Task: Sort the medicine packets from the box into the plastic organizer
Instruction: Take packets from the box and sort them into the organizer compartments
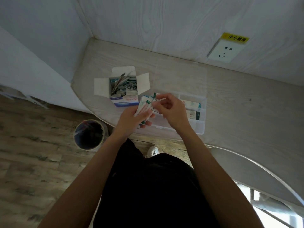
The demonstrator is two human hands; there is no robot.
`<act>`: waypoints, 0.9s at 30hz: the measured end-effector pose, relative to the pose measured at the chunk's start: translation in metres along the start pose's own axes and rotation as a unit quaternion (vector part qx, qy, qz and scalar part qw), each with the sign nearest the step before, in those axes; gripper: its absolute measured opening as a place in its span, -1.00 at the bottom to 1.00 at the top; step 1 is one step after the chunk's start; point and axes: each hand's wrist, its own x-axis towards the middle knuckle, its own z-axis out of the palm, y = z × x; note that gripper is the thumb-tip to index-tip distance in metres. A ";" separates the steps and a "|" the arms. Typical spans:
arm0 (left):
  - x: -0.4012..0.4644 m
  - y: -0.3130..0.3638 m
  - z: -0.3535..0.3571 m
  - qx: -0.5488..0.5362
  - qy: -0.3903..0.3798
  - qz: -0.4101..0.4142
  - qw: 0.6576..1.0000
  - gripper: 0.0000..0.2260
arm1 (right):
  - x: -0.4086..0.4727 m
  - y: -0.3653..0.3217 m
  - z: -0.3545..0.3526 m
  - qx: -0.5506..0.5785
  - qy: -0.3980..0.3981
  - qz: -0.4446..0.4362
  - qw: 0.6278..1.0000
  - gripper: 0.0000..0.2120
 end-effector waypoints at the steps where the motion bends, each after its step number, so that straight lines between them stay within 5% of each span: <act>1: 0.000 0.001 0.001 -0.001 -0.015 0.003 1.000 -0.91 | -0.001 0.000 0.000 0.014 0.000 0.007 1.000 -0.81; 6: 0.000 0.005 0.006 -0.068 -0.021 -0.034 0.997 -0.81 | -0.005 0.000 -0.005 0.081 -0.004 0.026 0.996 -0.76; 11: 0.004 0.000 0.008 -0.003 0.036 0.015 0.999 -0.92 | -0.009 0.000 -0.003 0.089 -0.020 0.045 0.995 -0.81; 27: 0.007 -0.020 -0.012 -0.010 0.105 0.016 0.994 -0.88 | 0.003 0.016 -0.049 0.038 0.095 0.051 0.993 -0.91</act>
